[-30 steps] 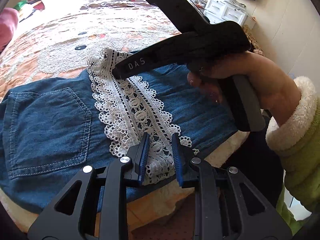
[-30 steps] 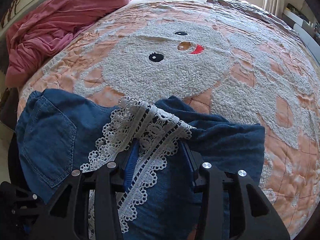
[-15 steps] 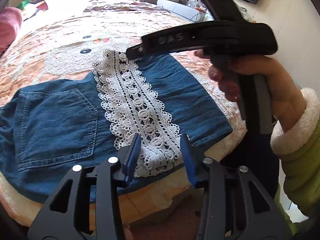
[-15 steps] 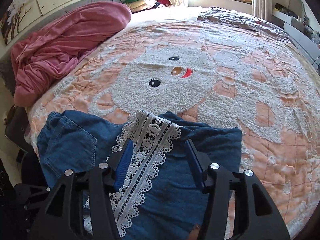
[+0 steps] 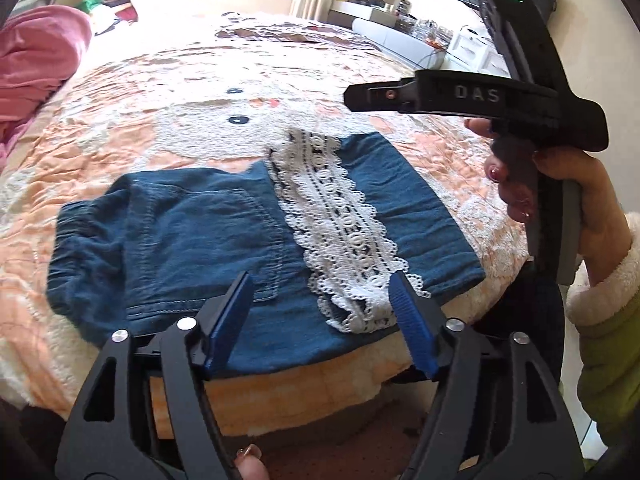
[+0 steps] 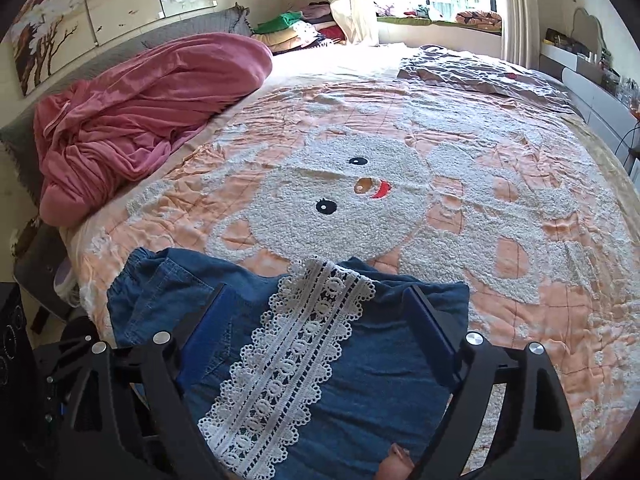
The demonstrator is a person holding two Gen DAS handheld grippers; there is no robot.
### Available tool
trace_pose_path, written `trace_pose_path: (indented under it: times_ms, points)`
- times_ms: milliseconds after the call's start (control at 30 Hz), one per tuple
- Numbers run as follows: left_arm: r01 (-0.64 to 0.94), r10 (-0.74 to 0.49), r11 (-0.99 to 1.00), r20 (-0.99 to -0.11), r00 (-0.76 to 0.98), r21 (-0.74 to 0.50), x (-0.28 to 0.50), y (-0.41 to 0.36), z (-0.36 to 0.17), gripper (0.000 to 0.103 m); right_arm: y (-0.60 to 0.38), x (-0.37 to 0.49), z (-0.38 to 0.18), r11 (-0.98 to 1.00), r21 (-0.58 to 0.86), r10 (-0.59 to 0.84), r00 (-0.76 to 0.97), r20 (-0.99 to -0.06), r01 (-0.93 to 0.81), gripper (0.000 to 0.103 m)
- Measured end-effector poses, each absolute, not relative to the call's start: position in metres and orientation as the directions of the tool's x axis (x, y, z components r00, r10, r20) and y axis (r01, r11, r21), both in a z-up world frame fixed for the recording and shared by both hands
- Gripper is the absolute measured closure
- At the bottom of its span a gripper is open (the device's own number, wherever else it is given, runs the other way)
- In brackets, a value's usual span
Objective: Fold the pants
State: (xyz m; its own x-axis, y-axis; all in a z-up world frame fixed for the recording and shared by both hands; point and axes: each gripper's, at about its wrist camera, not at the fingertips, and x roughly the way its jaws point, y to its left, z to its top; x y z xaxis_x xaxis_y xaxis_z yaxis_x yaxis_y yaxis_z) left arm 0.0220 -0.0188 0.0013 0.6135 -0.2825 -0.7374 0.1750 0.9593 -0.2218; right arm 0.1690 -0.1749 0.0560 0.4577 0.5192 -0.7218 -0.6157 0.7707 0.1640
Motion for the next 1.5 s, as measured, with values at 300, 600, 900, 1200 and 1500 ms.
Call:
trace_pose_path:
  times_ms: [300,600,900,1200,1500]
  points:
    - [0.095,-0.236,0.969,-0.73,0.641,-0.23,0.006,0.016,0.007,0.017,-0.14,0.157,0.071,0.731,0.126,0.534,0.448,-0.717,-0.671,0.011]
    - [0.007,-0.198,0.967,-0.726,0.659,-0.256,-0.011,0.058,0.011,0.01,-0.103,0.151,0.071,0.69,0.113,0.546,0.412,-0.729,-0.715,0.009]
    - [-0.082,-0.187,0.946,-0.733,0.654,-0.313,-0.024,0.097,0.0,0.01,-0.073,0.145,0.058,0.646,0.106,0.548,0.362,-0.754,-0.756,0.007]
    - [-0.127,-0.263,0.895,-0.736,0.624,-0.428,-0.02,0.114,-0.022,0.01,-0.032,0.145,0.045,0.577,0.096,0.541,0.291,-0.789,-0.811,0.007]
    - [-0.142,-0.34,0.843,-0.718,0.608,-0.519,-0.012,0.115,-0.038,0.01,0.005,0.16,0.026,0.529,0.139,0.531,0.199,-0.823,-0.837,0.007]
